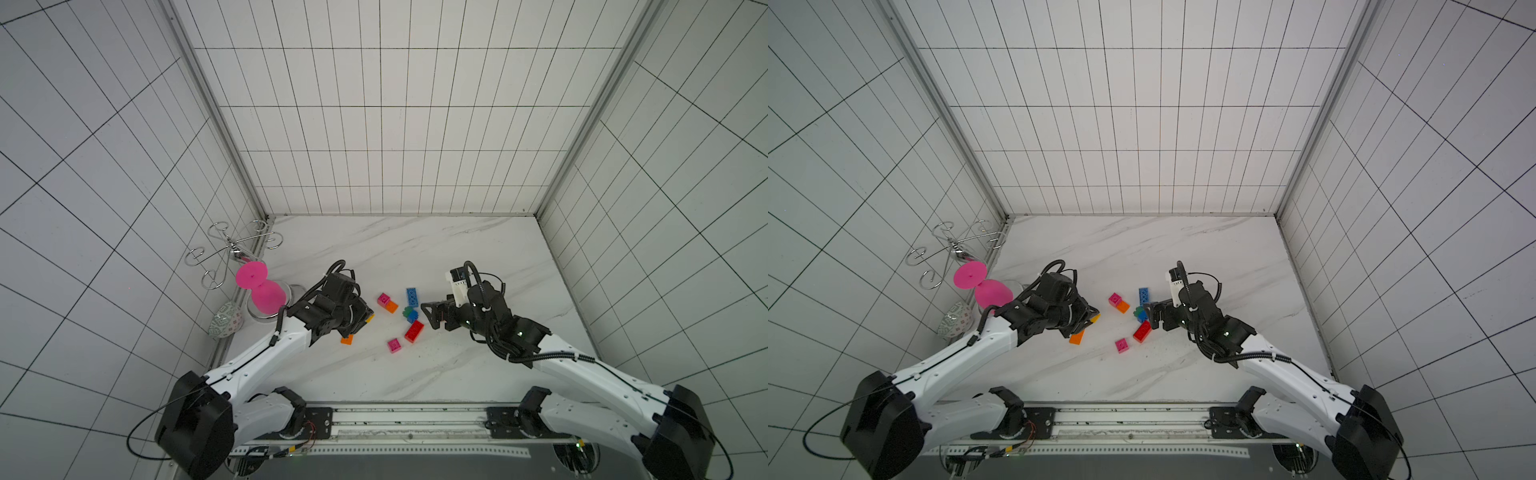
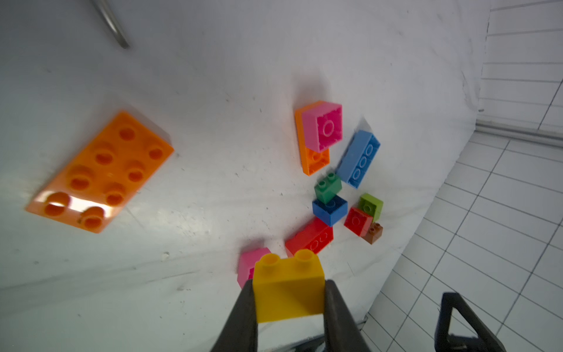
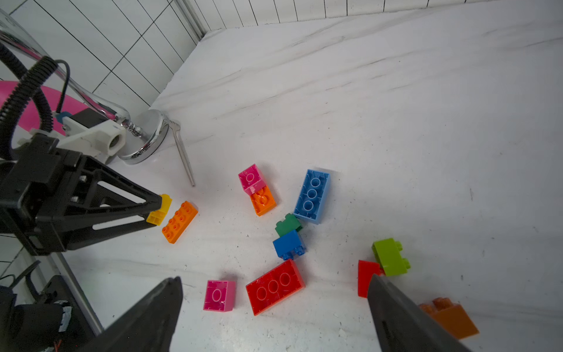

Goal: Assemble the letter p with lego
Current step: Pick up the lego brick from the center of the board.

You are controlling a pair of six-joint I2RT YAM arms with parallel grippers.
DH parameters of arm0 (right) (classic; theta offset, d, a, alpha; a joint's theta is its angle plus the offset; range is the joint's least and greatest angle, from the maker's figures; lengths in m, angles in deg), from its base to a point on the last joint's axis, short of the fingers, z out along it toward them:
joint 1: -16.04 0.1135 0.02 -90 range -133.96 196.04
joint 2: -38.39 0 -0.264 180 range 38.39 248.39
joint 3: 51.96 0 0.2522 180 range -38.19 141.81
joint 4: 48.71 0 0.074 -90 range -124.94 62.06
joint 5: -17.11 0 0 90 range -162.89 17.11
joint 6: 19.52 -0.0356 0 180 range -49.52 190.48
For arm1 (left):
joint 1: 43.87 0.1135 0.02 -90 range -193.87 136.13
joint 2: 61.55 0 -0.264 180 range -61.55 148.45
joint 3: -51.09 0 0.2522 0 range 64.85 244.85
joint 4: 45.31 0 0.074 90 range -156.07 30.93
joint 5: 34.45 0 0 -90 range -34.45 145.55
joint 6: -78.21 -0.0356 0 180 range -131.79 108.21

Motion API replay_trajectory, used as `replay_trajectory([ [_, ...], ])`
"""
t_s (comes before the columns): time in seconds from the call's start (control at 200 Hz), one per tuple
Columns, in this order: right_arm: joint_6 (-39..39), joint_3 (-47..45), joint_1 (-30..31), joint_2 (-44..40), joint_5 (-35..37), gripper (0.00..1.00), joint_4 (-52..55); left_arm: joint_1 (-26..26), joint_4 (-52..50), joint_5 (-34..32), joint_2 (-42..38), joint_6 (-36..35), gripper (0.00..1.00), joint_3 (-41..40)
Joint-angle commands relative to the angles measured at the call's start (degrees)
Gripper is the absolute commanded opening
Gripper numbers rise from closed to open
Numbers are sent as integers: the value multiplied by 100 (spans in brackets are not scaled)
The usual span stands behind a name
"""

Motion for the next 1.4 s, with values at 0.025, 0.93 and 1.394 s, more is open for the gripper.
replay_trajectory([
  [0.025,-575,-378,45,64,-712,88,-733,-512,1071,535,54,924,18,-69],
  [0.93,-1023,-1209,1543,586,821,40,-2917,-1192,2195,669,839,1805,18,147],
  [1.394,-1235,-782,1653,1131,1321,28,-2969,-1180,2417,678,797,1927,18,-15],
])
